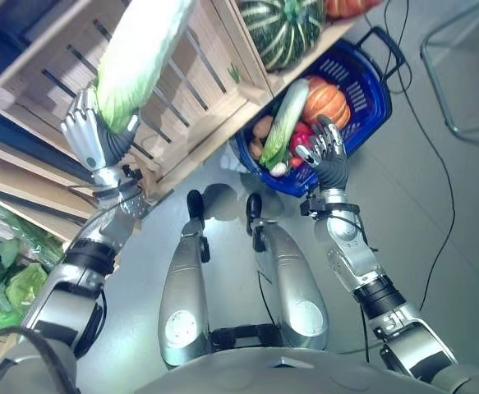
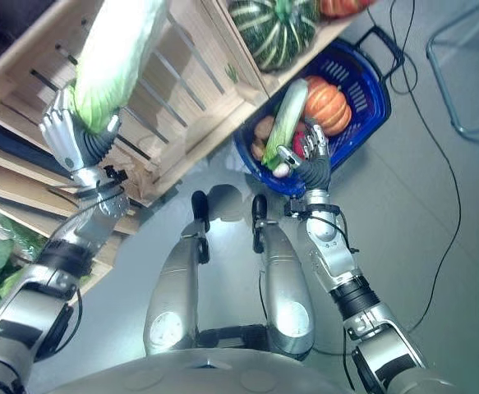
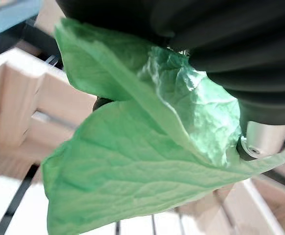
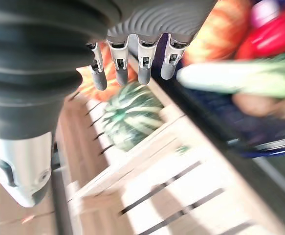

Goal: Pick up fruits and vegetables into the basket

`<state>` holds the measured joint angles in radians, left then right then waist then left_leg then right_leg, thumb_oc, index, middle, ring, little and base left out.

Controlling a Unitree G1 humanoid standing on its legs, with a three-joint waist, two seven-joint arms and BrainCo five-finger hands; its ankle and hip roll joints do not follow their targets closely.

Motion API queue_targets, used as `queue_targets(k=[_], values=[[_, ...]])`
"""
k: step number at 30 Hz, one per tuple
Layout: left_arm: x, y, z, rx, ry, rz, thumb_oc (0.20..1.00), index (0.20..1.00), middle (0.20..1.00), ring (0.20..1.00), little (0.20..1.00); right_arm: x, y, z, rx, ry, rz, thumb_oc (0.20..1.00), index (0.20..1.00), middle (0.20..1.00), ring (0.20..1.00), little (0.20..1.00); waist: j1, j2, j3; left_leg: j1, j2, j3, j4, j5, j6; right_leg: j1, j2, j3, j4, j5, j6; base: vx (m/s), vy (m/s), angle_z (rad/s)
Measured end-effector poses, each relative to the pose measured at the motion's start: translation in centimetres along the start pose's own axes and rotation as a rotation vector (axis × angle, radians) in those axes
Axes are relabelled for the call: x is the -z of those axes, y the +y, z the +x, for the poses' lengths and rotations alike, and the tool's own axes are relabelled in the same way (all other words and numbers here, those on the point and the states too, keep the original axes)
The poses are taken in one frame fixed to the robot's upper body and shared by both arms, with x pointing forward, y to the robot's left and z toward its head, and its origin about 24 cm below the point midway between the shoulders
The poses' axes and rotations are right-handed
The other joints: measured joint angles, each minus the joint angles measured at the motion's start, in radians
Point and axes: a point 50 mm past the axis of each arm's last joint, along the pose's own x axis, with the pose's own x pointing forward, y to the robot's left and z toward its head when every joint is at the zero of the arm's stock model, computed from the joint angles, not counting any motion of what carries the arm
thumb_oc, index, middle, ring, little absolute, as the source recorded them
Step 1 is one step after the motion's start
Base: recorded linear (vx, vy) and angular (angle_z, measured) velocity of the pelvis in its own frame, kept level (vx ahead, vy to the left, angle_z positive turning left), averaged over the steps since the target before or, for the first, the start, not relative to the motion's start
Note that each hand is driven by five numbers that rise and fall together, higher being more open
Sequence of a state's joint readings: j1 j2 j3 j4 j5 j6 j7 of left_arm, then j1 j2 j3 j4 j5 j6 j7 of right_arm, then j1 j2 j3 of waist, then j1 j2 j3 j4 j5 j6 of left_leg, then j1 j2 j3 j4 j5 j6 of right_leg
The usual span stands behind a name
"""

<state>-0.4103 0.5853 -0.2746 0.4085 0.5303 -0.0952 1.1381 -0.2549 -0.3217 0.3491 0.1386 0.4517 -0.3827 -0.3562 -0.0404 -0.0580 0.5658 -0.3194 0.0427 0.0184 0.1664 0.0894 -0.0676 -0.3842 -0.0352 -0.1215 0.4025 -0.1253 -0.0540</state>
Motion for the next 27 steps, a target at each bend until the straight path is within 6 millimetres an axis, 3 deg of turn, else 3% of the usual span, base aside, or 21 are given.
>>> queue_targets(k=[3, 7, 12, 17, 22, 27], values=[[-0.9, 0.9, -0.7, 0.049, -0.03, -0.093, 0.2, 0.2, 0.2, 0.2, 0.2, -0.8, -0.6, -0.2, 0.007, -0.038, 0.013, 1.0, 1.0, 1.0, 1.0, 1.0, 0.028, 0.02, -0.006, 0.093, 0.0, -0.002, -0.073, 0.013, 0.001, 0.087, 0.003, -0.005, -0.055, -0.005, 0.008, 0.08, 0.001, 0.09], [-2.6, 1.3, -1.1, 0.147, -0.082, -0.23, 0.2, 0.2, 0.2, 0.2, 0.2, -1.8, -1.0, -0.2, -0.019, -0.085, 0.022, 1.0, 1.0, 1.0, 1.0, 1.0, 0.044, 0.069, -0.036, 0.168, -0.004, -0.026, -0.127, 0.018, 0.004, 0.176, 0.004, -0.026, -0.112, 0.002, 0.013, 0.12, 0.015, 0.16], [-4.4, 0.6, -2.4, 0.314, -0.056, -0.41, 0.2, 0.2, 0.2, 0.2, 0.2, -2.4, -0.6, -0.2, -0.113, -0.099, 0.08, 1.0, 1.0, 1.0, 1.0, 1.0, 0.047, 0.123, -0.147, 0.253, -0.005, -0.051, -0.191, 0.019, 0.005, 0.29, 0.012, -0.039, -0.226, 0.022, 0.03, 0.1, 0.009, 0.09], [-5.7, -0.2, -4.3, 0.542, -0.035, -0.556, 0.2, 0.2, 0.2, 0.2, 0.2, -2.2, -0.5, -0.2, -0.21, -0.063, 0.203, 1.0, 1.0, 1.0, 1.0, 1.0, 0.046, 0.119, -0.276, 0.329, -0.004, -0.051, -0.241, 0.018, 0.005, 0.415, 0.019, -0.053, -0.373, 0.063, 0.043, 0.07, 0.014, 0.08], [-6.5, -1.0, -6.1, 0.735, -0.019, -0.647, 0.2, 0.2, 0.2, 0.2, 0.2, -1.6, 0.1, -0.3, -0.294, -0.012, 0.302, 1.0, 1.0, 1.0, 1.0, 1.0, 0.057, 0.109, -0.334, 0.362, -0.011, -0.05, -0.255, 0.013, 0.012, 0.494, 0.022, -0.054, -0.484, 0.112, 0.049, 0.04, 0.007, 0.01], [-7.0, -1.4, -7.4, 0.879, 0.012, -0.73, 0.2, 0.2, 0.2, 0.2, 0.2, -1.2, 0.6, -0.5, -0.345, 0.023, 0.357, 1.0, 1.0, 1.0, 1.0, 1.0, 0.065, 0.095, -0.348, 0.374, -0.01, -0.048, -0.255, 0.013, 0.013, 0.511, 0.024, -0.053, -0.494, 0.12, 0.049, 0.01, 0.0, 0.0]])
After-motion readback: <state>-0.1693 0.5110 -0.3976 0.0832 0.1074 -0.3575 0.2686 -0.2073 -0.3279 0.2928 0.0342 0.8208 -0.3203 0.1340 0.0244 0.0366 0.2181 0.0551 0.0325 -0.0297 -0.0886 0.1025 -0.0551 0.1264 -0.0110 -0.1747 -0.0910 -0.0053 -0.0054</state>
